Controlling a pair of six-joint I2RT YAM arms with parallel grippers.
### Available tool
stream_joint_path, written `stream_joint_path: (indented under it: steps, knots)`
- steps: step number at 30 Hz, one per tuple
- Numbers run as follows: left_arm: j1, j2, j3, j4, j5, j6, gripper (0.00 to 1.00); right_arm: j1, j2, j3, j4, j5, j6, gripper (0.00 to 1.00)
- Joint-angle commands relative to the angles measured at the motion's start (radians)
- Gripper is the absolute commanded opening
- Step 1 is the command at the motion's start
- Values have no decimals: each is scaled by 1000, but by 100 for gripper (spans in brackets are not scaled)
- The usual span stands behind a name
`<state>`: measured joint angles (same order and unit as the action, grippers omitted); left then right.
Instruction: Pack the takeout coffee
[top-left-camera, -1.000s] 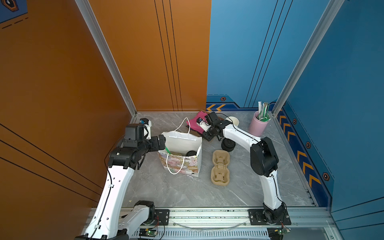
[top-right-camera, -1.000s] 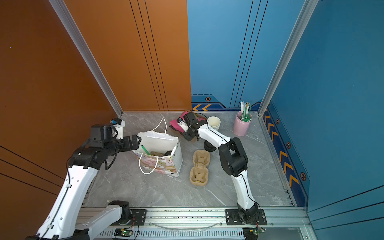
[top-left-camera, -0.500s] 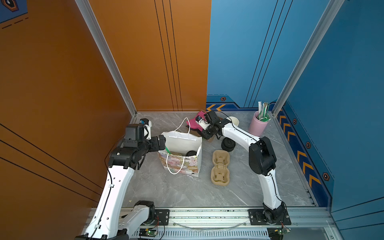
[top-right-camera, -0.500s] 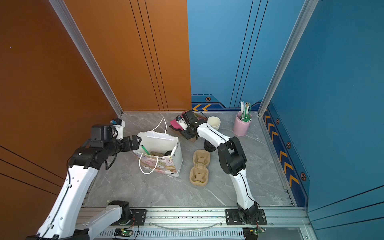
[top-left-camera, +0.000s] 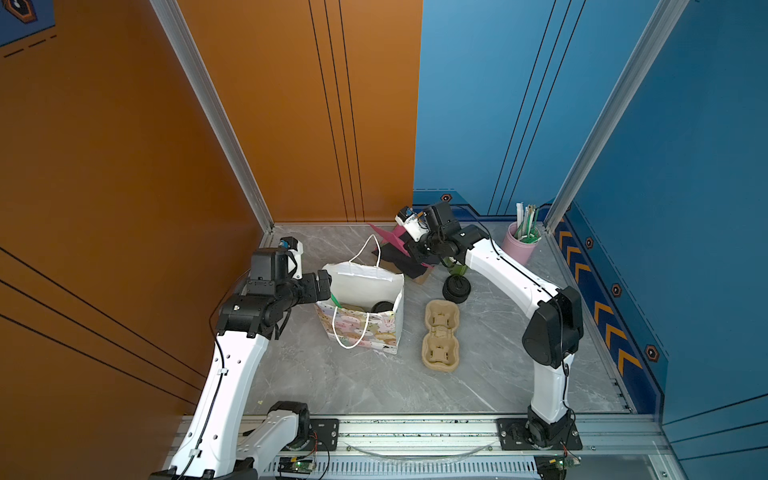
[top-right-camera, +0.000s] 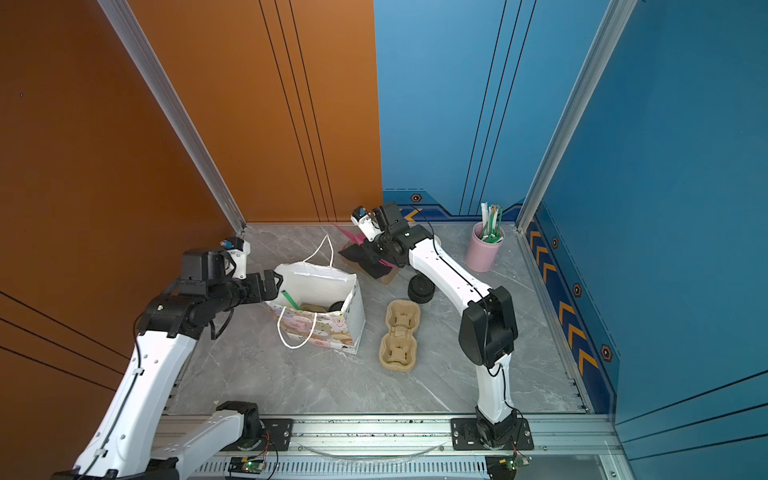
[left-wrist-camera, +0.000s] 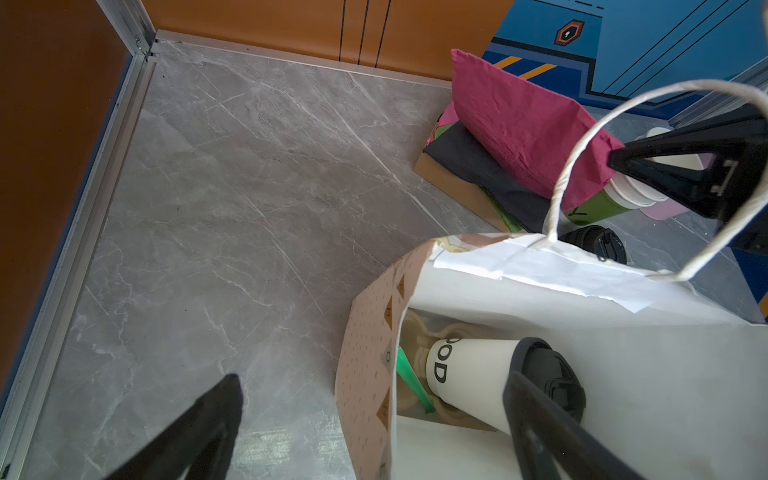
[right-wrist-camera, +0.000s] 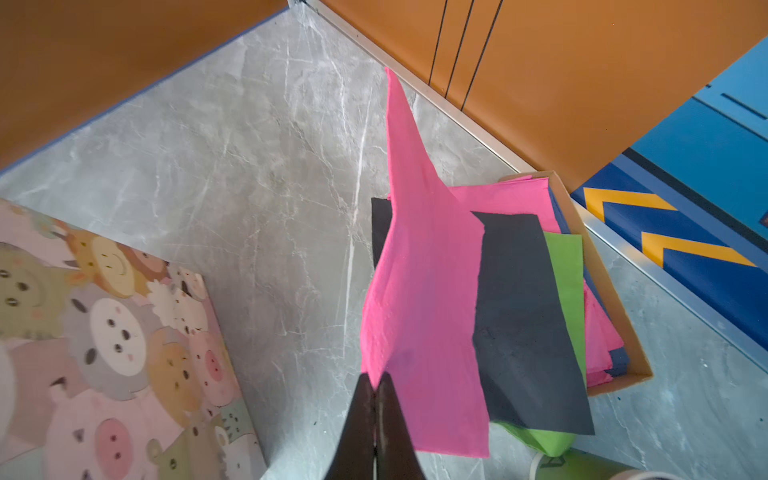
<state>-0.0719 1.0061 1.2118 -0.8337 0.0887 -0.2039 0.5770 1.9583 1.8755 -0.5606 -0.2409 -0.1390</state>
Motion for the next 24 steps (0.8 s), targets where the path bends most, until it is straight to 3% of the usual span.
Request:
stream_joint_path:
  steps: [1, 10, 24]
  knots:
    - [2, -3, -8, -1, -13, -8, 98, 2, 11, -47, -30, -61, 97, 0]
    - [0, 3, -7, -1, -10, -9, 98, -47, 81, -58, -54, 2, 246, 0]
    - [-1, 8, -4, -1, -6, -12, 98, -95, 193, 0, -154, 114, 259, 6]
